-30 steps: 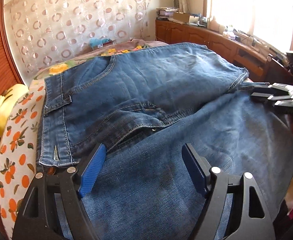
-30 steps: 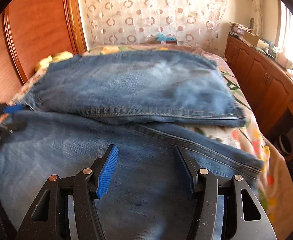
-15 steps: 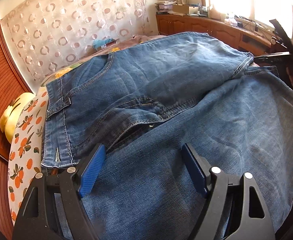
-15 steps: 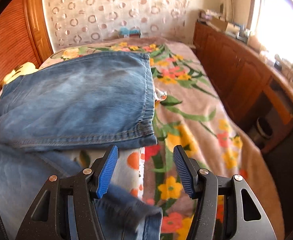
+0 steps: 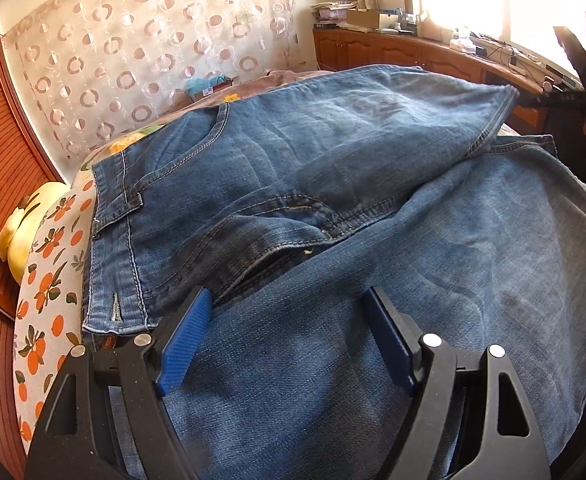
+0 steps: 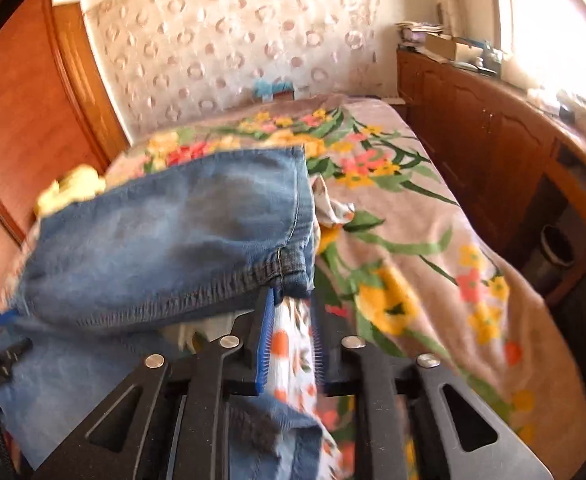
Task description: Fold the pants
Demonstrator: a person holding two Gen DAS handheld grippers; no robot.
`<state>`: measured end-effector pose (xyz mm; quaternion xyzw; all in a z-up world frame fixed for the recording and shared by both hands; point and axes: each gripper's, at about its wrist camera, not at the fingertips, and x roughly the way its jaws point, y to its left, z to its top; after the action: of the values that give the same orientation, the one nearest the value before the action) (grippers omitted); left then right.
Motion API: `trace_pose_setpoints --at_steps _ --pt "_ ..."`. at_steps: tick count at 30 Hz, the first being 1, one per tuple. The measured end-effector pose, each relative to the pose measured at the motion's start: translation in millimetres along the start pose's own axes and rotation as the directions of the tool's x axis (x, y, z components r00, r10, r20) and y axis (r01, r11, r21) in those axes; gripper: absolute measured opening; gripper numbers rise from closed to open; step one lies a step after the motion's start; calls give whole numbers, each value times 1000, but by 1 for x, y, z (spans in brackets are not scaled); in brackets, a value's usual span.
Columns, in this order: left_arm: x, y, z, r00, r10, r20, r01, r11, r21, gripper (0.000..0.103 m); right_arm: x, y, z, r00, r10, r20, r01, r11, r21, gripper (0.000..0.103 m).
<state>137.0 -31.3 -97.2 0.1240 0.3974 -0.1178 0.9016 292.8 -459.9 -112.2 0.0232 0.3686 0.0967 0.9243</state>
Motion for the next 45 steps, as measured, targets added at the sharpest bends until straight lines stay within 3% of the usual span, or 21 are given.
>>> trace_pose_setpoints --at_steps 2,8,15,16,17,18,22,25,28,32,36,41,45 --pt "0 1 0 1000 1 1 -1 1000 -3 79 -3 0 -12 999 -20 -31 20 1000 -17 32" --pt "-1 2 0 1000 -2 5 2 1000 -17 79 -24 10 -46 999 8 -37 -9 999 -37 35" --pt "-7 13 -1 999 11 40 -9 998 -64 79 -18 13 -53 997 17 -81 -20 999 -39 36" --pt "-8 15 -1 999 10 49 -6 997 -75 79 -17 13 -49 997 20 -75 -22 999 -29 32" --pt "-11 18 -1 998 4 61 1 996 -92 79 -17 13 -45 998 31 -61 -32 999 -18 10" --pt "-12 21 -2 998 1 70 6 994 -105 79 -23 15 -40 998 51 -45 -51 999 -16 7" --pt "-15 29 -4 996 -7 91 20 989 -145 79 -55 20 -15 993 79 92 -77 997 -26 5" --pt "-15 31 -3 996 -11 92 25 988 -153 79 -68 26 9 987 65 149 -61 998 -25 5" --pt "-14 32 -3 996 -11 92 25 988 -154 79 -44 41 21 994 -24 105 32 997 -77 5" --pt "-14 33 -3 995 -14 94 29 987 -160 79 -4 45 15 998 -68 -15 67 994 -84 6" --pt "-14 34 -4 996 -16 91 31 986 -163 79 -24 41 -4 1000 -19 -6 19 998 -51 22" --pt "-14 34 -4 996 -15 92 29 987 -156 79 -73 38 -45 1000 -25 9 26 997 -77 43" --pt "-14 35 -5 996 -16 91 30 986 -162 79 -99 38 -78 999 -43 -32 40 994 -97 46"
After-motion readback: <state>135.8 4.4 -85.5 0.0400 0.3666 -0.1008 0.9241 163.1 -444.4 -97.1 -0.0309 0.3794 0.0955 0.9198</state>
